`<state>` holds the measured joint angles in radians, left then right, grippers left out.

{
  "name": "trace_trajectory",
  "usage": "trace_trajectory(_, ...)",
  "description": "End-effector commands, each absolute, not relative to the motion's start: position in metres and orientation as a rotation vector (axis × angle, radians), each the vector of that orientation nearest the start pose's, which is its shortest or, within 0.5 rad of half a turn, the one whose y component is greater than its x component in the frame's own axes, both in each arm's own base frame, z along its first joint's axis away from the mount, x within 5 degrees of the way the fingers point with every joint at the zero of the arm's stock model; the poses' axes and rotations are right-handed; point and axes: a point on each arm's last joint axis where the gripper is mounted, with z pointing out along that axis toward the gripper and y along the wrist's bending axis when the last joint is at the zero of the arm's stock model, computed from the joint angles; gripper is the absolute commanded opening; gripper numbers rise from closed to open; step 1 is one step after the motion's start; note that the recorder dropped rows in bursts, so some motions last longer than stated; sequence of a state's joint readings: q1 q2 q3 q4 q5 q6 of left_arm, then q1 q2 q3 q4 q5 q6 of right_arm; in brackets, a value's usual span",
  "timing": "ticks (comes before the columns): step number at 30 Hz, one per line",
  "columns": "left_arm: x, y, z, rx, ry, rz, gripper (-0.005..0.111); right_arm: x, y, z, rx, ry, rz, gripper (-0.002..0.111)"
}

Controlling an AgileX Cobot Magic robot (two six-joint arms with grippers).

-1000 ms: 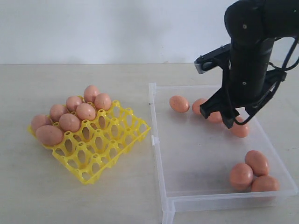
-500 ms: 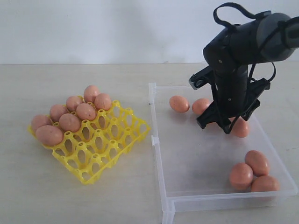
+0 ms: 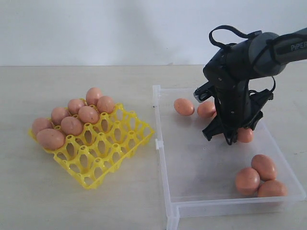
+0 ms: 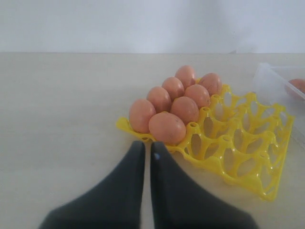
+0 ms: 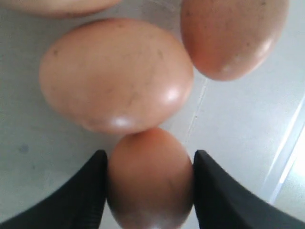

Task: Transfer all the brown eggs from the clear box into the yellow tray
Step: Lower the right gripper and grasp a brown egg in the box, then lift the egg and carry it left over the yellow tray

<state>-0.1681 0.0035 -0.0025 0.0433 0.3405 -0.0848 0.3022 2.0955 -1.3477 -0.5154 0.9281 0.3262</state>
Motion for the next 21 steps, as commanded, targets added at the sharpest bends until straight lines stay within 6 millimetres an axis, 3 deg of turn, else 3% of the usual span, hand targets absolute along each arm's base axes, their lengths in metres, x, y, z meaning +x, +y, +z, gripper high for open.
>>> trace_trajectory(1,0.053,-0.008,0.183,0.104,1.820,-0.143,0.004,0.386,0.081,0.125,-0.432,2.936,-0.600,0.006)
trace_trajectory(2,0.053,-0.008,0.183,0.104,1.820,-0.143,0.004,0.386,0.081,0.125,-0.436,2.932,-0.603,0.000)
trace_trajectory(8,0.053,-0.008,0.183,0.104,1.820,-0.143,0.004,0.386,0.081,0.129,-0.423,2.924,-0.580,0.000)
trace_trajectory(11,0.053,-0.008,0.183,0.104,1.820,-0.143,0.004,0.382,0.091,0.141,-0.268,2.900,-0.369,0.000)
trace_trajectory(16,0.053,-0.008,0.183,0.104,1.820,-0.143,0.004,0.358,0.119,0.170,0.061,2.653,0.221,0.000)
trace_trajectory(21,0.053,-0.008,0.183,0.104,1.820,-0.143,0.004,0.309,0.150,0.198,-0.016,2.268,0.480,0.000)
